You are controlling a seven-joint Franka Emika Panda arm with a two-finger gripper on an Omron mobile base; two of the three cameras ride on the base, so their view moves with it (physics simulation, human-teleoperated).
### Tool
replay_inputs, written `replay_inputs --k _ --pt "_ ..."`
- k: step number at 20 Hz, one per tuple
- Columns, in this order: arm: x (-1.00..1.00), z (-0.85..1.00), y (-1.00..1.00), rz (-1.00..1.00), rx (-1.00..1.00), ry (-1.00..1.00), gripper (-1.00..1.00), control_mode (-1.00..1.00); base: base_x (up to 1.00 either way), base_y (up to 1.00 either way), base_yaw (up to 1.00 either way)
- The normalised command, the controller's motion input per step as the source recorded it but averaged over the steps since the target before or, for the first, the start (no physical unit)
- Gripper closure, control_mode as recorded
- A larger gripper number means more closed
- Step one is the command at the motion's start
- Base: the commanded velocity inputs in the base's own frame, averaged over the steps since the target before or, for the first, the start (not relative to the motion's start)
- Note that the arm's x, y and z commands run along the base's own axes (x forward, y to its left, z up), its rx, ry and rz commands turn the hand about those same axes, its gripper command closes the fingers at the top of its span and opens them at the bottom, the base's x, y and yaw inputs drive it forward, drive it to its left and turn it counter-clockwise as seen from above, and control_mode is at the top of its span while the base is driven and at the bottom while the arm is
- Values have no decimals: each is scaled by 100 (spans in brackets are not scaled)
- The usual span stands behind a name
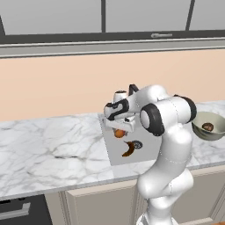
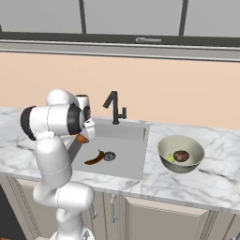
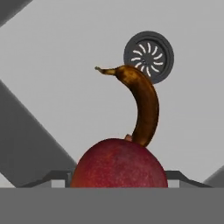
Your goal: There is a mixed pile of frozen fruits and vegetables on the counter. Locate all the frozen vegetables and place the items in a bowl on the counter. Take all the frozen fruits and defrost them in a running sink.
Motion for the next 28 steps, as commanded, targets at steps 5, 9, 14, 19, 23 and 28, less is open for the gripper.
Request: replay_inputs --k 5,9,14,19,23,28 --pt "4 -25 -39 -10 -1 1 100 -100 0 0 0" --pt "6 -25 -29 -4 0 1 100 -100 0 0 0" --pt "6 -40 -8 0 0 1 100 -100 0 0 0" --pt "6 -44 -2 0 0 1 100 -100 0 0 0" --pt "4 -36 -13 0 0 2 100 -100 0 0 0" --pt "5 -27 -9 0 0 3 100 -100 0 0 0"
